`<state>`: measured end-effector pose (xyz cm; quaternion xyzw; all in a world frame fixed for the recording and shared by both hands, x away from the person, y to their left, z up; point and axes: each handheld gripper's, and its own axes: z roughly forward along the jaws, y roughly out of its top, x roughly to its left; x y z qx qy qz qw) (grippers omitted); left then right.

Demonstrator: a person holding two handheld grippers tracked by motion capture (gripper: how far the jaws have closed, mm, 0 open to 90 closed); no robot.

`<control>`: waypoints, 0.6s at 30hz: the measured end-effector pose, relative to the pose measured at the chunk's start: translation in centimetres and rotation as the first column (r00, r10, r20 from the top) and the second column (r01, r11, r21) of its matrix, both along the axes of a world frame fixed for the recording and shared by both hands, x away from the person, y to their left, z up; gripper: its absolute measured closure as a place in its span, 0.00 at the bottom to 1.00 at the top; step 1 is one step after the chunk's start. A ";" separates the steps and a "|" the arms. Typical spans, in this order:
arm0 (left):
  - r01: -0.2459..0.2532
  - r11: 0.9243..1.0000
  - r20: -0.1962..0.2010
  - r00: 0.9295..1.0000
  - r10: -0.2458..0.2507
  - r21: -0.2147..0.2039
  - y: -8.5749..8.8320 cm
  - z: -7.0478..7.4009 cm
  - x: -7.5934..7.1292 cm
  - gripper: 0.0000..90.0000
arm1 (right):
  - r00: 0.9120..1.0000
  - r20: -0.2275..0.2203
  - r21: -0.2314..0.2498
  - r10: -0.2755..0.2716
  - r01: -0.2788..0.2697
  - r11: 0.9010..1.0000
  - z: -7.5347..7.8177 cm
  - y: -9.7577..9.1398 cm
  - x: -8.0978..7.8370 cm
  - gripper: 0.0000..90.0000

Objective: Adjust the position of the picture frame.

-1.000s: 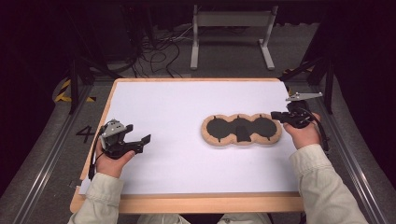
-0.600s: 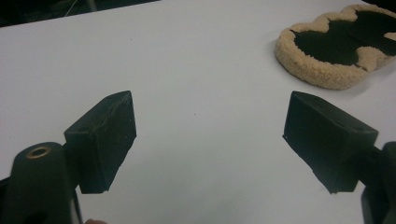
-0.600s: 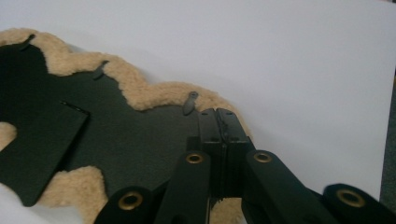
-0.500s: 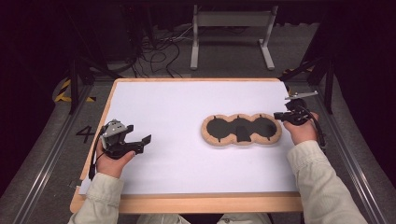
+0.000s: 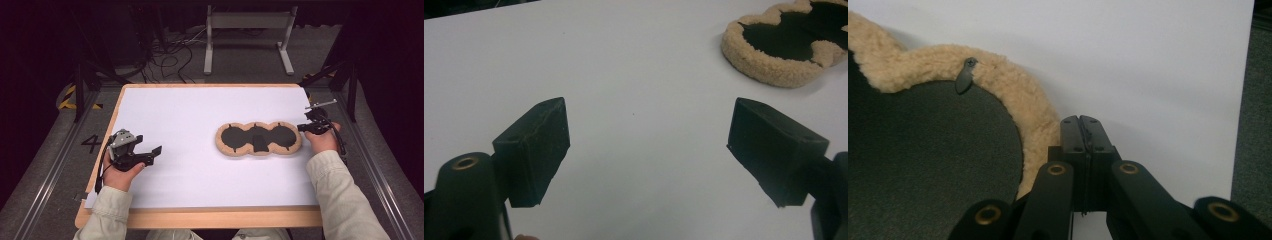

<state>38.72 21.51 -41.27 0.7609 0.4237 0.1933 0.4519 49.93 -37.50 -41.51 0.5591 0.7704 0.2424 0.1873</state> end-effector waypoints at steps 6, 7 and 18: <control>-0.001 1.000 -0.003 1.000 0.001 -0.004 0.0 0.0 0.1 0.19 | 1.000 -0.020 -0.028 0.001 -0.001 1.000 -0.6 0.5 0.3 1.00; -0.002 1.000 -0.002 1.000 0.002 -0.002 0.0 0.0 0.1 0.19 | 1.000 -0.020 -0.029 0.000 -0.001 1.000 -0.7 0.5 0.4 1.00; 0.012 1.000 -0.014 1.000 -0.012 0.002 -0.5 -0.1 0.4 0.19 | 0.997 -0.017 -0.003 0.079 -0.080 0.997 -1.0 2.8 0.1 1.00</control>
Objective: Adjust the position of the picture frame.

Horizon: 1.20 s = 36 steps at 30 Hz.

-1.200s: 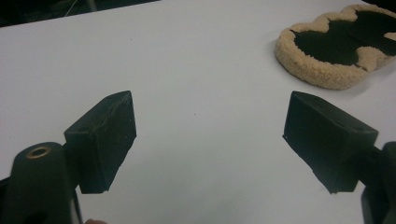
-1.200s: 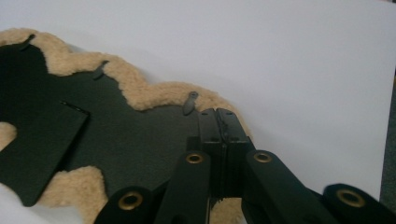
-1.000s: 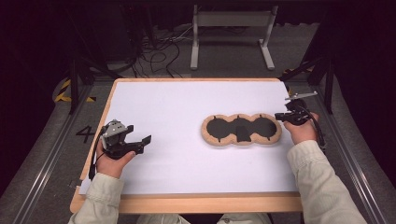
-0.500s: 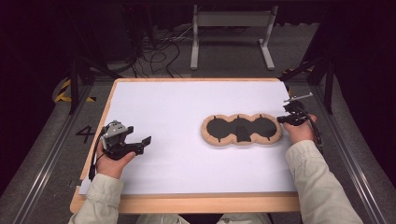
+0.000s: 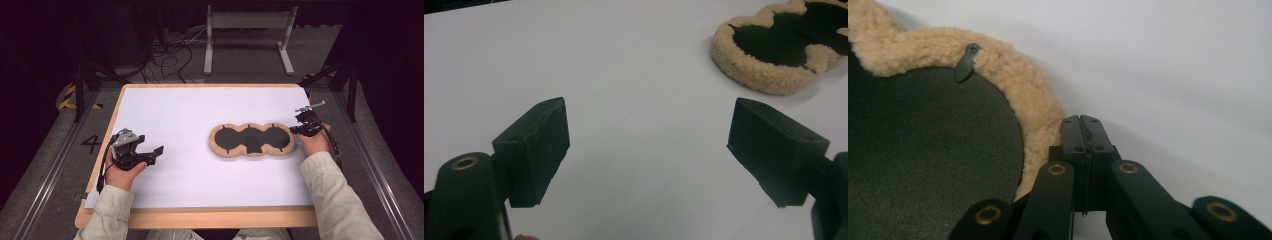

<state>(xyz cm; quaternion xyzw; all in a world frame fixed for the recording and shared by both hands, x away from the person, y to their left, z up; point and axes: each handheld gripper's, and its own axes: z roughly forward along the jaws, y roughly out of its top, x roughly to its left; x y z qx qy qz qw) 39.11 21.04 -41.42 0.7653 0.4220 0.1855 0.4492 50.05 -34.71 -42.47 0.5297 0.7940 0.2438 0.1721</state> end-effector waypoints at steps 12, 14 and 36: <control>0.006 1.000 -0.010 1.000 -0.006 -0.002 -0.2 -0.3 0.6 0.19 | 0.991 0.001 0.029 0.135 -0.134 0.990 -0.3 6.0 -0.7 1.00; 0.005 1.000 -0.014 1.000 -0.005 0.007 -0.3 -0.3 0.8 0.19 | 0.987 0.001 0.035 0.160 -0.160 0.986 -0.4 6.9 -0.9 1.00; 0.018 0.987 -0.174 0.985 0.010 0.160 -2.9 -2.5 5.1 1.00 | 0.973 0.033 0.034 0.230 -0.231 0.972 -0.2 9.7 -2.5 1.00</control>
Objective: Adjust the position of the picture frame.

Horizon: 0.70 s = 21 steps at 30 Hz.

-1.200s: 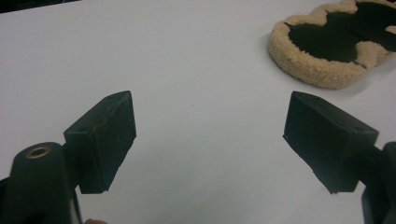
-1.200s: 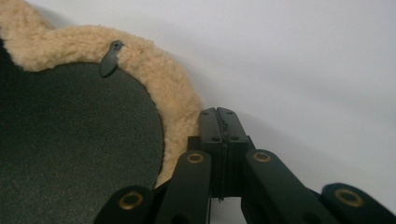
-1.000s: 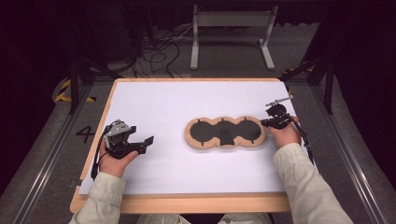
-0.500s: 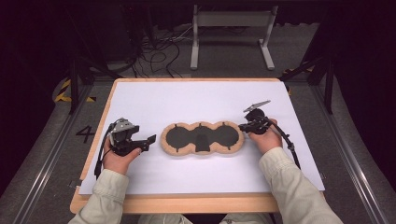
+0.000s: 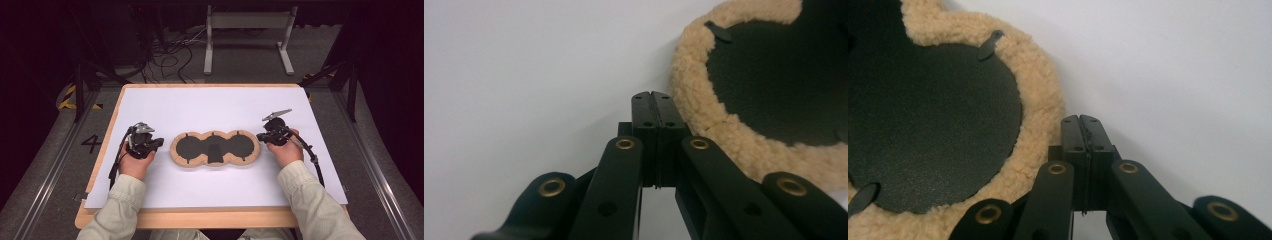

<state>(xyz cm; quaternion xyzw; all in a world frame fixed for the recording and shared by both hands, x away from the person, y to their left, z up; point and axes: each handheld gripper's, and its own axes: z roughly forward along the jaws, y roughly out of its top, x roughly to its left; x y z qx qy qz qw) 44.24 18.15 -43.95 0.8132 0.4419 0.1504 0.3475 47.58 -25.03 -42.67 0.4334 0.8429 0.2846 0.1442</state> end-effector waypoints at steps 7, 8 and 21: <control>0.019 1.000 -0.073 0.997 -0.019 0.007 -1.1 -1.3 1.3 1.00 | 1.000 -0.028 -0.008 0.007 -0.007 1.000 -0.8 0.2 0.5 1.00; 0.049 0.999 -0.079 0.996 -0.048 0.007 -1.4 -1.5 1.3 1.00 | 0.999 -0.032 -0.004 0.009 -0.009 1.000 -1.0 0.2 0.6 1.00; 0.118 0.993 -0.108 0.987 -0.116 0.015 -1.6 -1.2 -0.5 1.00 | 0.998 -0.042 0.044 0.047 -0.045 0.998 -1.2 -0.7 -2.0 1.00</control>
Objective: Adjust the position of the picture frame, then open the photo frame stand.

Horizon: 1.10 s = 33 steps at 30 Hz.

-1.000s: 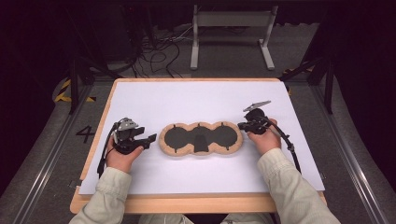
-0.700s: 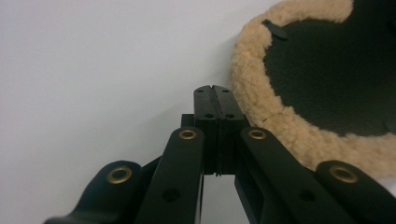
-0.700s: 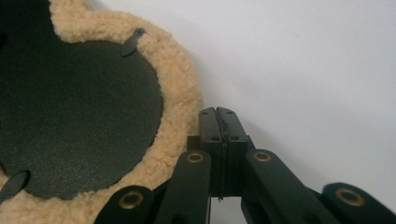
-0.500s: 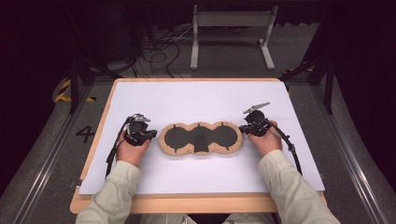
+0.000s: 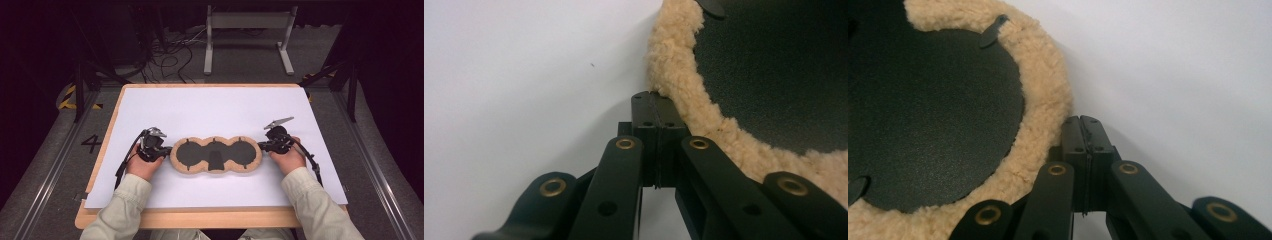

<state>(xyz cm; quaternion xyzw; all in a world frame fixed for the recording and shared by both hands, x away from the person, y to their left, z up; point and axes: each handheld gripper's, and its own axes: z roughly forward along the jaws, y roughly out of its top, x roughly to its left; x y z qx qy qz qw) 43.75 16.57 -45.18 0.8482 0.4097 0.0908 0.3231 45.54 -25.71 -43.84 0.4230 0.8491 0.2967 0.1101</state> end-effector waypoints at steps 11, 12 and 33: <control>0.039 0.999 -0.046 0.998 -0.038 0.020 0.0 0.4 -2.3 1.00 | 0.999 0.005 -0.002 0.048 -0.048 0.999 -0.1 -0.3 -3.9 1.00; 0.039 0.999 -0.048 0.998 -0.038 0.017 0.1 0.4 -2.5 1.00 | 0.999 0.009 -0.010 0.049 -0.049 0.999 0.0 -0.2 -4.1 1.00; 0.063 0.996 0.083 0.995 -0.057 -0.067 1.7 4.0 -4.5 0.71 | 0.970 0.121 0.028 0.210 -0.215 0.976 4.2 3.2 -8.6 1.00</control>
